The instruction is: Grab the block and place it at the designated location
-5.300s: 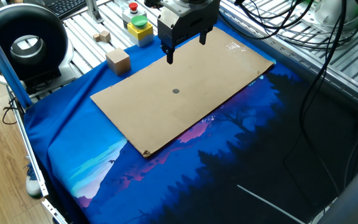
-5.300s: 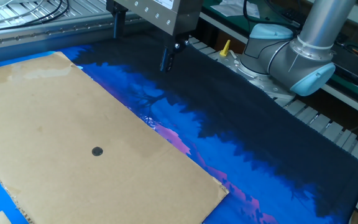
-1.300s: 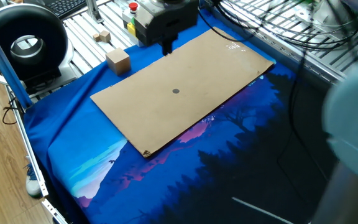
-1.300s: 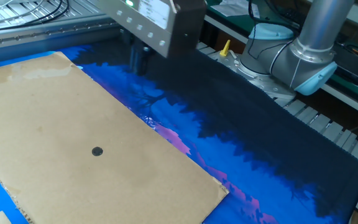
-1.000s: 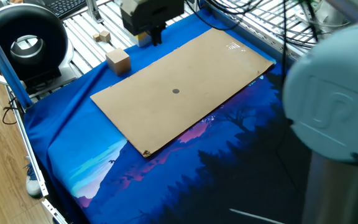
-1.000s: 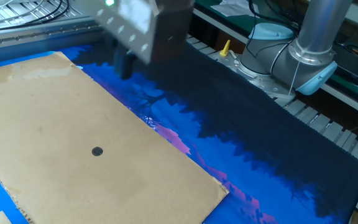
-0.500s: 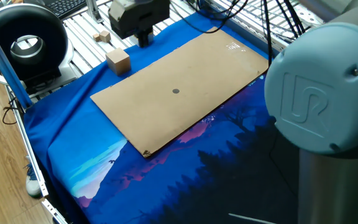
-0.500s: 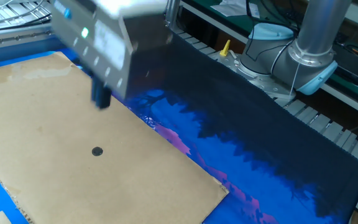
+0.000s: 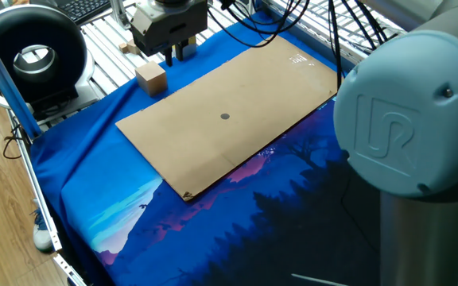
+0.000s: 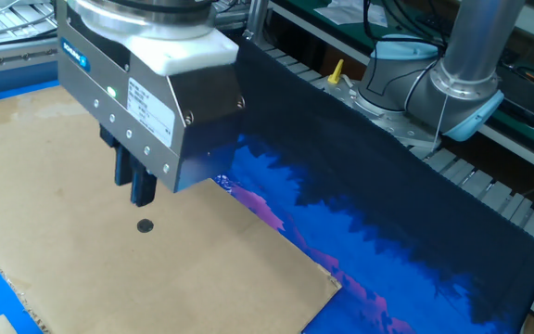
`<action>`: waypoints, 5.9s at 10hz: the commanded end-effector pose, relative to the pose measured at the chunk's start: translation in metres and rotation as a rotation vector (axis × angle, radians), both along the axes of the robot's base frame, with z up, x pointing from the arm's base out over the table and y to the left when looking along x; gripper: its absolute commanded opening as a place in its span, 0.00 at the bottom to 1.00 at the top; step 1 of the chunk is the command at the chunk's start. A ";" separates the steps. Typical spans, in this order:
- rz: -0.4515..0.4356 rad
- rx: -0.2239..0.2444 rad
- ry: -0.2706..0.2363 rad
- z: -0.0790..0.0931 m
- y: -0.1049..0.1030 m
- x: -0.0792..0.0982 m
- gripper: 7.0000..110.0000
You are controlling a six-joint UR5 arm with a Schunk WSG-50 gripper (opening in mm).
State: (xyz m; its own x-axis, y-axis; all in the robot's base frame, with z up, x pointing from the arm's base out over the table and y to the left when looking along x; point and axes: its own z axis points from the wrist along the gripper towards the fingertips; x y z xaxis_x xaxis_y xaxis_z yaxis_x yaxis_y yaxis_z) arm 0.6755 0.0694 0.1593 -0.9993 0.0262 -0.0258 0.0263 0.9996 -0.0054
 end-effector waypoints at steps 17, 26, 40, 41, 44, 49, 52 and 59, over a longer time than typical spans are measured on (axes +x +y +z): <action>0.083 -0.002 -0.017 0.025 0.024 0.079 0.00; 0.169 -0.045 -0.071 -0.018 -0.001 0.143 0.00; 0.185 -0.019 -0.141 -0.025 0.010 0.167 0.57; 0.188 -0.012 -0.134 -0.025 0.011 0.165 0.57; 0.209 0.014 -0.084 -0.027 0.017 0.152 0.57; 0.200 -0.015 -0.032 -0.028 0.008 0.140 0.57; 0.213 -0.034 -0.087 -0.027 0.005 0.154 0.57; 0.226 -0.062 -0.066 -0.040 -0.005 0.163 0.57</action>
State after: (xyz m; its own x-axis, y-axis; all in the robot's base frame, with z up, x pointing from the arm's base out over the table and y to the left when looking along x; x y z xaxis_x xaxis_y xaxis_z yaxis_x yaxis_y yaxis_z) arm 0.8329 0.0694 0.1250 -0.9764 -0.1966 -0.0900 -0.1912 0.9794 -0.0651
